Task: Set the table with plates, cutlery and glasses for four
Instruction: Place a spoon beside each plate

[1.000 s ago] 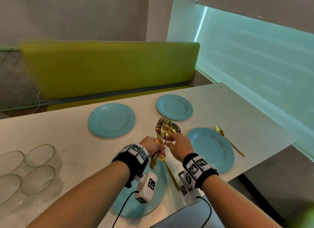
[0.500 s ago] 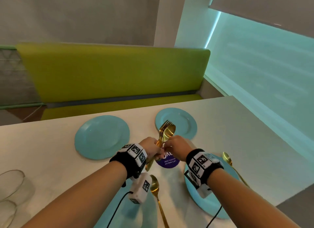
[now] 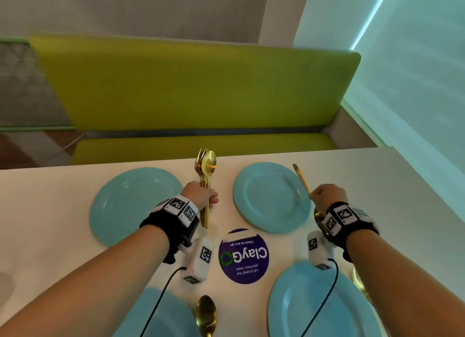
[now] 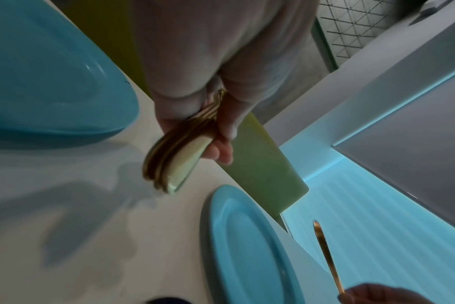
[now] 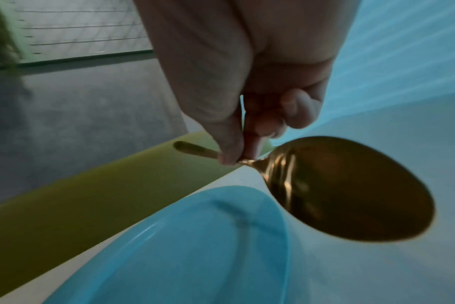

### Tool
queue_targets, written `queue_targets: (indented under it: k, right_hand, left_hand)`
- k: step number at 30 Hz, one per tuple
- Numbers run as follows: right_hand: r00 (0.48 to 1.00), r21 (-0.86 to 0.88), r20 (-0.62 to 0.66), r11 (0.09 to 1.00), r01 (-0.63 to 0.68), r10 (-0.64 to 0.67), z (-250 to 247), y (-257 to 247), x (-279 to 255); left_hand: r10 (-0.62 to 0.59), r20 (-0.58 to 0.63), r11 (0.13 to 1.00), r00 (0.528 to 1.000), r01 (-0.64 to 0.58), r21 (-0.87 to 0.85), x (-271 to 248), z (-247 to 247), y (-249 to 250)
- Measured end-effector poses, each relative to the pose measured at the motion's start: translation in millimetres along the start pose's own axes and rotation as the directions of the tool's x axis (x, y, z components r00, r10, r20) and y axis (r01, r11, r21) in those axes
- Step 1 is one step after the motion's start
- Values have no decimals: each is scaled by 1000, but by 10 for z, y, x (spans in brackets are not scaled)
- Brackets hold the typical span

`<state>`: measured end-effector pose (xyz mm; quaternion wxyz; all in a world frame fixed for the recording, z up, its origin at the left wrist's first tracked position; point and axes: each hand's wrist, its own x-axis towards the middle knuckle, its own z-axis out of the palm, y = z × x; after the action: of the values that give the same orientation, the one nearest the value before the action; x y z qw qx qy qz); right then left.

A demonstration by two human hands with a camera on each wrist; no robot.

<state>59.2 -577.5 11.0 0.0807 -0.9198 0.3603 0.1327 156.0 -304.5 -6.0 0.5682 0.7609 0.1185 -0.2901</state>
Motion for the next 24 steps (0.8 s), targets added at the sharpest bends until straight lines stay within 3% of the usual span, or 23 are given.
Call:
queue_targets:
  k: [7,16,24]
  right_hand:
    - [965,15,130,973,-232,228,183,159,380]
    - [954,141,152,949,-280,259,250,102,518]
    - [958,254,41,924,-286,285,365,49,716]
  left_hand:
    - [-22,-5,997,1000,21,-71,178,163,52]
    - [-47,10,996,999,48,-77,314,348,82]
    - [-60,1,994,998,60,-97,389,392,52]
